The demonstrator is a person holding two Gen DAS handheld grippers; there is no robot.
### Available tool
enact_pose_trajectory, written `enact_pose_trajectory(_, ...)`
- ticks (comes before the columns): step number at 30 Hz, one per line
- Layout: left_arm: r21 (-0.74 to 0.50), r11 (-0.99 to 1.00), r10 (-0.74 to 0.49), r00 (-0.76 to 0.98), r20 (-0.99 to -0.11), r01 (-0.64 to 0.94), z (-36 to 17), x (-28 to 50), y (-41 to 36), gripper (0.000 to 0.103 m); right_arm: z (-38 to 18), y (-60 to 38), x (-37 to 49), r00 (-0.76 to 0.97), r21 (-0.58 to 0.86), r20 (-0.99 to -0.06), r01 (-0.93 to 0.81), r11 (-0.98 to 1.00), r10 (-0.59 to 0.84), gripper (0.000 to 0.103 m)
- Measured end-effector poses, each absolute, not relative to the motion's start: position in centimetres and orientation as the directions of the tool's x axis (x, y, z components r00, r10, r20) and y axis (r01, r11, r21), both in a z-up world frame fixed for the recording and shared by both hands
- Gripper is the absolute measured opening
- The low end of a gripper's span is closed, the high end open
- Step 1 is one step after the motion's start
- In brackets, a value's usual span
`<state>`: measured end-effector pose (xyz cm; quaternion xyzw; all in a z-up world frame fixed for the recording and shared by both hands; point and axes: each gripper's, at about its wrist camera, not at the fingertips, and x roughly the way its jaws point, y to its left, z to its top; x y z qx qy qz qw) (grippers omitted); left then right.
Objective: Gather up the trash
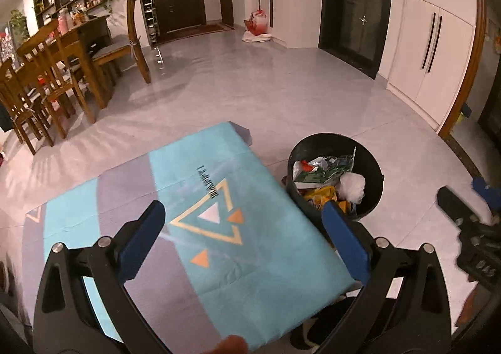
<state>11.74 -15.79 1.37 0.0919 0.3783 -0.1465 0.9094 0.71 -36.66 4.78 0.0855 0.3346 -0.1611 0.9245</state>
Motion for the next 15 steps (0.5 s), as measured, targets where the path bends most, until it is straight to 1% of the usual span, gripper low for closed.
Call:
enact_pose_trajectory(2,0.054,0.940,-0.201,0.674,-0.711,0.336,1.9,10.8,-15.3,0.100,5.8,-36.1,-0.4,0.734,0.040,-0.633,0.349,0.936,-0.247,0.100)
enact_pose_trajectory(5,0.019,0.929,-0.250,0.666,-0.703,0.369,2.8,9.0,-14.5,0.100,7.1,-35.5,-2.0,0.749,0.038,-0.613,0.348,0.937,-0.253,0.100)
enact_pose_trajectory(9,0.049,0.923,-0.244,0.678,-0.693,0.382,3.4,7.3,-14.4,0.100,8.3,-34.4,-3.8,0.761,0.012,-0.583,0.357,0.934,-0.284,0.100)
enact_pose_trajectory(15,0.068,0.921,-0.233,0.684,-0.692,0.383,3.0,6.0,-14.3,0.100,7.9,-33.4,-4.6,0.741,-0.017,-0.597,0.371,0.929,-0.307,0.100)
